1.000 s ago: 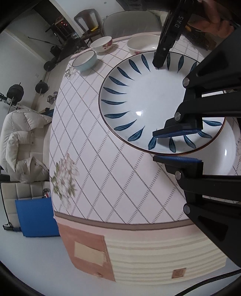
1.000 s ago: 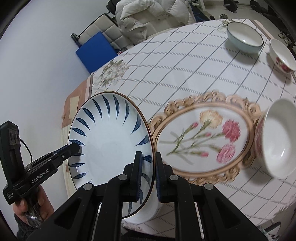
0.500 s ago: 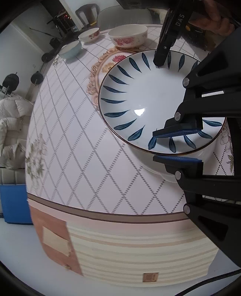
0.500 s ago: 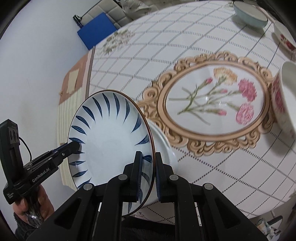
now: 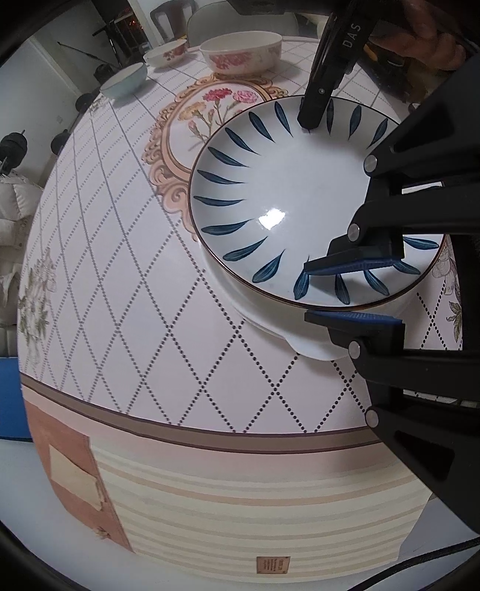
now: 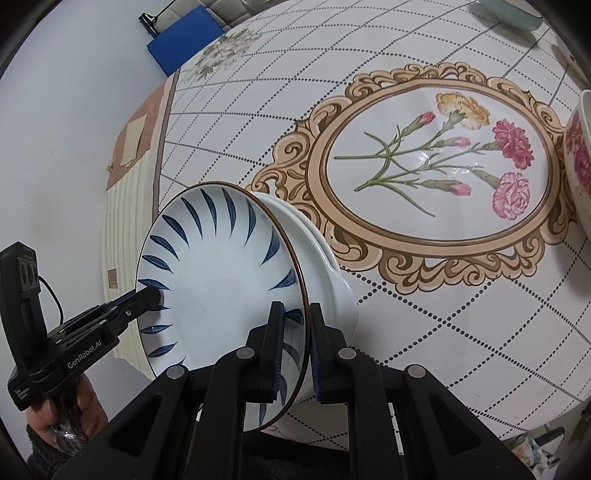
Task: Organize plates and bowls
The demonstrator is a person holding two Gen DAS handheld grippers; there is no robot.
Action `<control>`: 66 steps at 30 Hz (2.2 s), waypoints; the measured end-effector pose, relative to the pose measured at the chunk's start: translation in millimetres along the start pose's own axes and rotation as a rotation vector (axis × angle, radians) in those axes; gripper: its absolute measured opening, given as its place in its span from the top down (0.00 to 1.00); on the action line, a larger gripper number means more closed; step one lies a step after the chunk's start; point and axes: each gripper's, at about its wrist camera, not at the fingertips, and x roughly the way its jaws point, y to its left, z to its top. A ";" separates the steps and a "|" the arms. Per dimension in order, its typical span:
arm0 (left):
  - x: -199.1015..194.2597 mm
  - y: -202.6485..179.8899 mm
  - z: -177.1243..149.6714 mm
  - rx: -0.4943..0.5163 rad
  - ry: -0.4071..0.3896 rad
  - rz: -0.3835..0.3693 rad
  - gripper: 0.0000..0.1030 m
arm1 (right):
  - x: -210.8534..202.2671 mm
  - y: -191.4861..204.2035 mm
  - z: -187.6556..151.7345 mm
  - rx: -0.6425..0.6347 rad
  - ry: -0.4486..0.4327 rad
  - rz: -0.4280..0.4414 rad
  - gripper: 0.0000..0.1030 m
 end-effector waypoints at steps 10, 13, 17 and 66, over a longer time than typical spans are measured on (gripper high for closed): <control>20.8 9.1 -3.5 0.009 0.036 0.032 0.85 | 24.3 3.6 -2.9 -0.006 0.022 -0.029 0.86; 24.9 5.5 -4.0 0.032 0.039 0.043 0.85 | 26.8 2.5 -0.4 0.001 0.019 -0.038 0.86; 31.0 -0.1 -5.6 0.052 0.046 0.055 0.84 | 26.9 0.7 1.3 -0.009 0.016 -0.065 0.86; -37.0 -42.6 -9.9 0.053 0.013 0.240 0.13 | -12.9 87.7 -15.1 -0.165 0.033 -0.405 0.00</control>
